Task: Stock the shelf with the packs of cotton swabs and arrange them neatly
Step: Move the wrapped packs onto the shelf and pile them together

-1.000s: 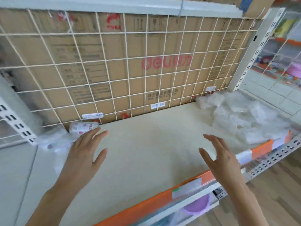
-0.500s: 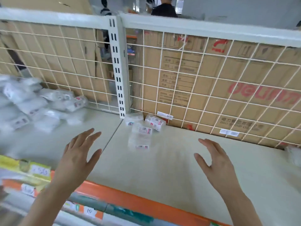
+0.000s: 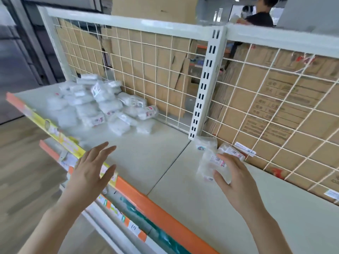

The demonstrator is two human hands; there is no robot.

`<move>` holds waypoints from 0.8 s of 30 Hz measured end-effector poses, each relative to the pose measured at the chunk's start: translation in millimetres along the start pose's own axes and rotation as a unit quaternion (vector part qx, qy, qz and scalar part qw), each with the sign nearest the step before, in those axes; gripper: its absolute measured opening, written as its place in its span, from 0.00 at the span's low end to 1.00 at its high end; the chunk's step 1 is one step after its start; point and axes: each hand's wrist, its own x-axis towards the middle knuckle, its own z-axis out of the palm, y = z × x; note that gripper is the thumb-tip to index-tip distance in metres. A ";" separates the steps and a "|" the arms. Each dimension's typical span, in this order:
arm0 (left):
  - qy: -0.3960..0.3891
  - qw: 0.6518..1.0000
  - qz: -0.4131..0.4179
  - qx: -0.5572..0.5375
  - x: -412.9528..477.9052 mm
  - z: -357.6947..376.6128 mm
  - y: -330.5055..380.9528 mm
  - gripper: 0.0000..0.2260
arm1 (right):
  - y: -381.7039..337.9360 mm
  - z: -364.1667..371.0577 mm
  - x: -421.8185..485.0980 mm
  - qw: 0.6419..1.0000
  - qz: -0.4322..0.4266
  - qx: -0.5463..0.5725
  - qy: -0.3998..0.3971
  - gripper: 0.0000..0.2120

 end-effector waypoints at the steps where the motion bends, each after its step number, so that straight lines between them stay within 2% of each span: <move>1: 0.000 1.000 -0.005 -0.003 4.8 -0.6 -8.3 0.25 | -4.7 7.2 7.5 1.000 -0.007 0.001 0.002 0.20; 3: -0.001 1.000 -0.011 -0.009 17.7 -1.9 -25.4 0.26 | -14.3 22.7 23.5 1.000 -0.004 0.002 0.000 0.18; 12: -0.014 1.000 0.014 -0.012 104.2 -7.6 -117.8 0.26 | -62.7 101.2 93.7 0.999 0.035 -0.008 0.009 0.19; 19: -0.019 0.999 0.043 -0.026 174.9 0.8 -174.2 0.26 | -90.3 160.2 157.3 1.000 0.027 -0.008 0.014 0.18; 24: -0.031 0.997 0.057 -0.039 229.5 20.9 -196.7 0.22 | -104.4 200.2 206.7 0.999 0.026 -0.005 -0.019 0.24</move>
